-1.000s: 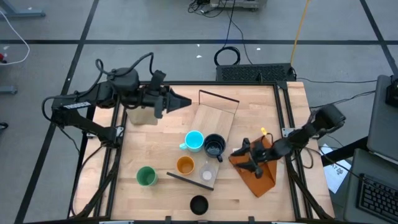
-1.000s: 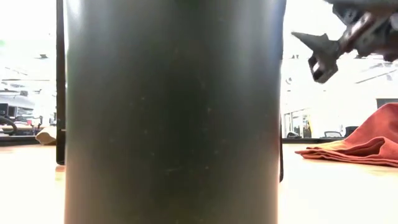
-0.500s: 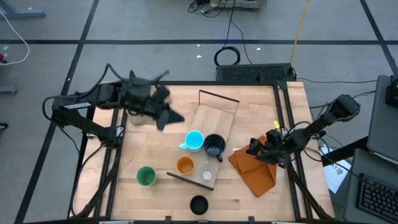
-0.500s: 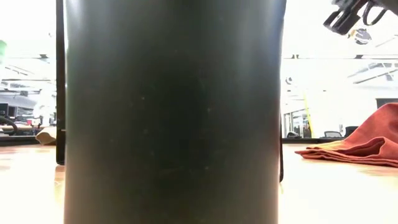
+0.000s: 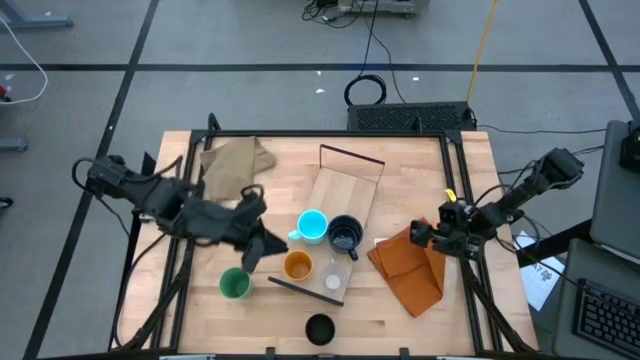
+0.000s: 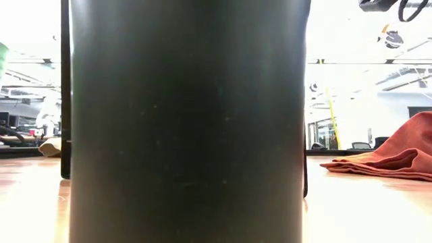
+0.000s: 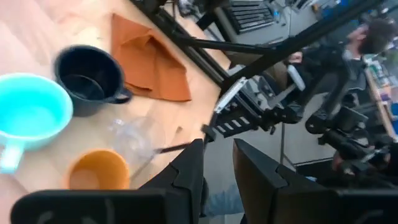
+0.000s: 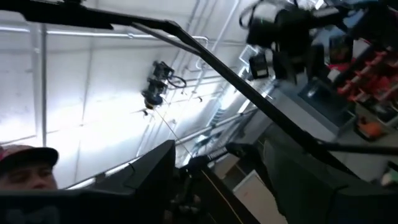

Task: Stack small to large cups/mugs on shelf
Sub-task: Put the black cup on the shelf

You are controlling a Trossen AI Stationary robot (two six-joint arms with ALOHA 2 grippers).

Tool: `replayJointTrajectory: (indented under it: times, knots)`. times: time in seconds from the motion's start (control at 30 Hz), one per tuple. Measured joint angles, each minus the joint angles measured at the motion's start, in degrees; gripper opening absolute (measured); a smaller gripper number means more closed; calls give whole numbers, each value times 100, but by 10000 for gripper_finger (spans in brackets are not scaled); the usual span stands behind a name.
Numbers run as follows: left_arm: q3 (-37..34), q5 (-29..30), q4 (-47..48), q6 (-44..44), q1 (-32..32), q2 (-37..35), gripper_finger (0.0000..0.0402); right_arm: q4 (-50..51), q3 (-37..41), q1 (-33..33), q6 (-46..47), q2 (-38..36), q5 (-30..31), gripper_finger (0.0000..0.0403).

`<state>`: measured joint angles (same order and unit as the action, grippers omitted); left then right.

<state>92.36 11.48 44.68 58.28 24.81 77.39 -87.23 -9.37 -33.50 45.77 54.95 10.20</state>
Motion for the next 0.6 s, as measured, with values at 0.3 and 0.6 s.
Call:
replayJointTrajectory:
  times: [0.3,0.6]
  knots:
    - [9,-58,339,530,905,351,87,124,0,366,-491,-454,422,238]
    - [9,280,720,58,837,334,88,2635,-848,380,633,-386,357,238]
